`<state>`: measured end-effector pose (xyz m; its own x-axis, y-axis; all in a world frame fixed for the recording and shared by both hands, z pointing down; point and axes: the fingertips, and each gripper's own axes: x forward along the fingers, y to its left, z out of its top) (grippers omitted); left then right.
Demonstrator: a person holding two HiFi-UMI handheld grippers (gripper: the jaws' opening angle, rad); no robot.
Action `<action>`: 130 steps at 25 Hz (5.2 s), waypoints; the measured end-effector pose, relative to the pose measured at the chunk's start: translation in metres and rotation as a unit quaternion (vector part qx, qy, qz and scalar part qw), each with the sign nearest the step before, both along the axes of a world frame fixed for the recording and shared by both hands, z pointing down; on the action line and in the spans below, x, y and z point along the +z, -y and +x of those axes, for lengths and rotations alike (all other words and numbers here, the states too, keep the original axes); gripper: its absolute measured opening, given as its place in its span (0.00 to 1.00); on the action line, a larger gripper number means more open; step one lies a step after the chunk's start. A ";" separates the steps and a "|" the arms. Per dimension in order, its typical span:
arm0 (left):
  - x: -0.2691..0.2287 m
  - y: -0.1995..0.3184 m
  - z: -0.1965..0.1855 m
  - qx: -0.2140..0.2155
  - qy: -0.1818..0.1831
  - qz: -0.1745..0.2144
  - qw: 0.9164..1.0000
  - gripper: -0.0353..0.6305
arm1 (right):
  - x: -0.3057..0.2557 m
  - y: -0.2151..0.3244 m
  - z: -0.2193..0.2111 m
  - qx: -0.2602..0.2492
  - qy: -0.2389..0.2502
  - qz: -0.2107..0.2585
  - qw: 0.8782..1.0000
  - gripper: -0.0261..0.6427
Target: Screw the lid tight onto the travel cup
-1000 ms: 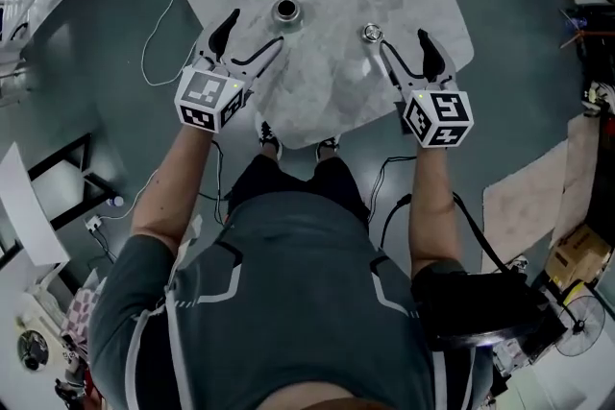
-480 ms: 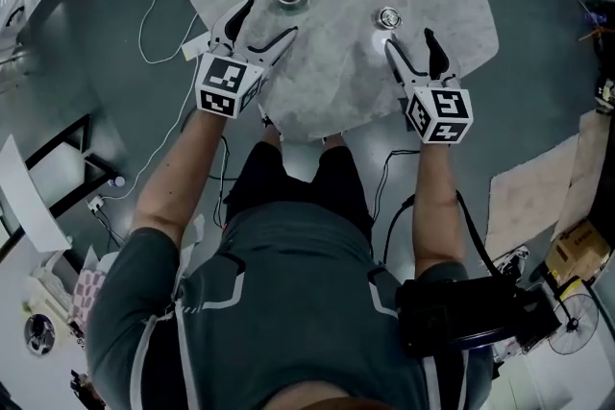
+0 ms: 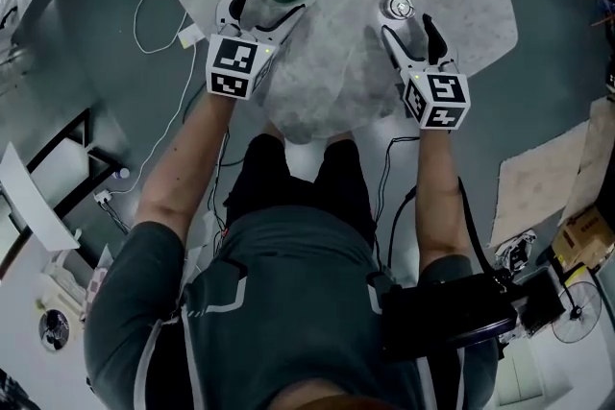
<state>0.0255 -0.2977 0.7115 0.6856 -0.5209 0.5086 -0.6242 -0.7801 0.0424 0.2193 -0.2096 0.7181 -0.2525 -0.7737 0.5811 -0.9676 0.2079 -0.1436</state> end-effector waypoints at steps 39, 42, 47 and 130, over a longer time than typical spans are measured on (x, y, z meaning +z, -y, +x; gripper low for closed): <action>0.019 0.030 0.048 0.037 -0.005 0.020 0.999 0.66 | 0.036 0.037 0.006 0.014 -0.033 -0.070 0.997 0.46; 0.020 0.029 0.046 0.048 0.001 0.020 0.999 0.65 | 0.032 0.038 0.004 0.014 -0.020 -0.067 0.997 0.45; -0.010 0.011 0.049 0.068 -0.001 0.011 0.998 0.65 | -0.001 0.027 0.003 0.003 0.001 -0.057 0.998 0.45; -0.340 -0.181 0.052 0.296 0.095 0.079 0.947 0.65 | -0.442 -0.103 -0.186 -0.484 -0.010 0.025 0.875 0.45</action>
